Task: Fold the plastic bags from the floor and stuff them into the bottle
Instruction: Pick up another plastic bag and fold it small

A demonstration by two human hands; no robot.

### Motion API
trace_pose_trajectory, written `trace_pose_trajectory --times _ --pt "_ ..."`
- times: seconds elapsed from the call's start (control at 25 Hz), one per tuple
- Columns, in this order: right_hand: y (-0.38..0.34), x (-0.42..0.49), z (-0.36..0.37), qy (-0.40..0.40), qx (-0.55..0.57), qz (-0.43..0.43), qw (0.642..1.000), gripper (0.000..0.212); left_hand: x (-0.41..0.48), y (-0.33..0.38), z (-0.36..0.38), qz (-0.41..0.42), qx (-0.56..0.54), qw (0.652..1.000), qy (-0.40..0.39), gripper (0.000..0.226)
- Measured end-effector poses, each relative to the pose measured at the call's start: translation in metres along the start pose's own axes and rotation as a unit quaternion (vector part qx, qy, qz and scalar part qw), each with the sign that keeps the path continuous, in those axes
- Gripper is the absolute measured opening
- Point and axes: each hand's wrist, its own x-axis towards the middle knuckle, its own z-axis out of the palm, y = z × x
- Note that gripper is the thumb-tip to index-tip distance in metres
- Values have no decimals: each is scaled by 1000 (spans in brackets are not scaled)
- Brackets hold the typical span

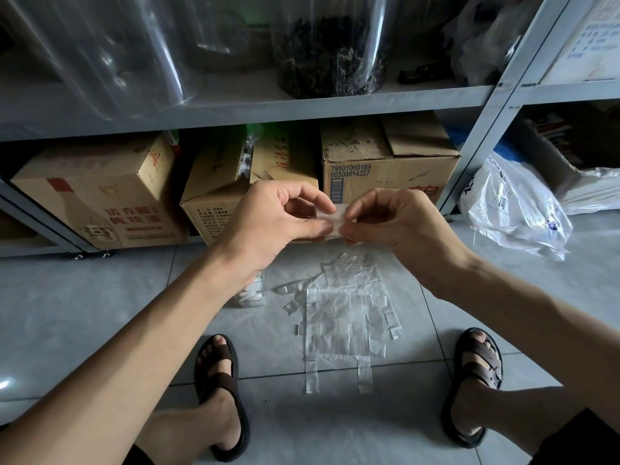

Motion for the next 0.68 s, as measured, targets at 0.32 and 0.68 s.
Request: trace_pose_trajectory --times 0.32,0.68 --pt "1 11 27 26 -9 -30 999 23 -4 -11 -20 27 23 999 28 23" --pt "7 82 79 -6 -94 -7 996 38 28 -32 -88 41 111 991 62 42"
